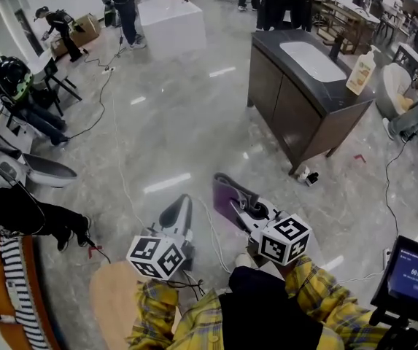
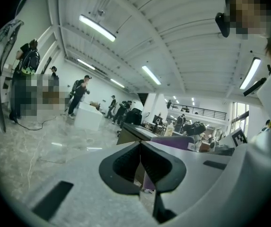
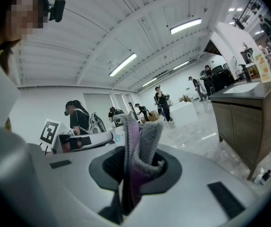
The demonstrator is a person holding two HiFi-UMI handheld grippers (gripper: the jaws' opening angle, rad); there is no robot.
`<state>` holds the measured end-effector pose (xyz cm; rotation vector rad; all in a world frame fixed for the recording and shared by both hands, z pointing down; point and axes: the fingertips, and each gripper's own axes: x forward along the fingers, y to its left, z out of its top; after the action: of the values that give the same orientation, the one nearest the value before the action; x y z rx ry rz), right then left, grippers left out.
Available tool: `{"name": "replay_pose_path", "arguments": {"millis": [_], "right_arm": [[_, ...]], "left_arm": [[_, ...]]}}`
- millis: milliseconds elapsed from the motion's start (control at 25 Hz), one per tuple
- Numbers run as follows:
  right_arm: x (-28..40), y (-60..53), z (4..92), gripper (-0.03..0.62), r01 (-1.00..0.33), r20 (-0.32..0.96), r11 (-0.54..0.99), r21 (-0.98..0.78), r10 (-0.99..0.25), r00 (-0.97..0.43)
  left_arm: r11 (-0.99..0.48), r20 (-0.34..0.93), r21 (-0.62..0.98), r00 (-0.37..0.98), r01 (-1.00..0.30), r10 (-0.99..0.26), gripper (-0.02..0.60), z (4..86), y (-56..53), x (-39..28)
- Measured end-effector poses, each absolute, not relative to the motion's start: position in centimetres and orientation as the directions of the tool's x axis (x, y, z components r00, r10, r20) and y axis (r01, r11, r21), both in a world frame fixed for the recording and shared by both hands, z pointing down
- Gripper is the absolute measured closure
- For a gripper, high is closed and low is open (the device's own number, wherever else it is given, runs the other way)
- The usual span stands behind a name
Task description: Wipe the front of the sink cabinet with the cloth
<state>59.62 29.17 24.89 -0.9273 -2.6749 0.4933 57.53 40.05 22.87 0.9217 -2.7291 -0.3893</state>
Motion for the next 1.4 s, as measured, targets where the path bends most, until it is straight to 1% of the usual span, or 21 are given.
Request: {"name": "replay_pose_path", "arguments": {"millis": [360,600,1000,1200,1400], "right_arm": [[53.3,26.6,25.0,0.551,0.572,0.132,0.717,-0.398,0.662,-0.738],[50.7,25.7,24.5,0.551,0.586,0.115,0.714,-0.382,0.666,-0.737],[49.7,24.0,24.9,0.551,0.556,0.104,0.726,-0.404,0.640,-0.761],[47.8,23.8,25.3,0.551,0.533,0.110,0.741,-0.408,0.620,-0.777],[44.2,24.6,25.0,0.551,0.493,0.107,0.754,-0.434,0.587,-0.802]], "left_arm": [[0.776,0.136,0.301,-0.780,-0.555,-0.611,0.575,22.9,36.5,51.0],[0.779,0.116,0.284,-0.786,-0.559,-0.607,0.575,22.3,35.7,48.3],[0.757,0.135,0.283,-0.757,-0.588,-0.639,0.575,22.9,33.5,47.3],[0.734,0.129,0.291,-0.736,-0.613,-0.665,0.575,23.3,33.2,44.6],[0.696,0.120,0.300,-0.697,-0.653,-0.707,0.575,23.1,33.2,41.2]]}}
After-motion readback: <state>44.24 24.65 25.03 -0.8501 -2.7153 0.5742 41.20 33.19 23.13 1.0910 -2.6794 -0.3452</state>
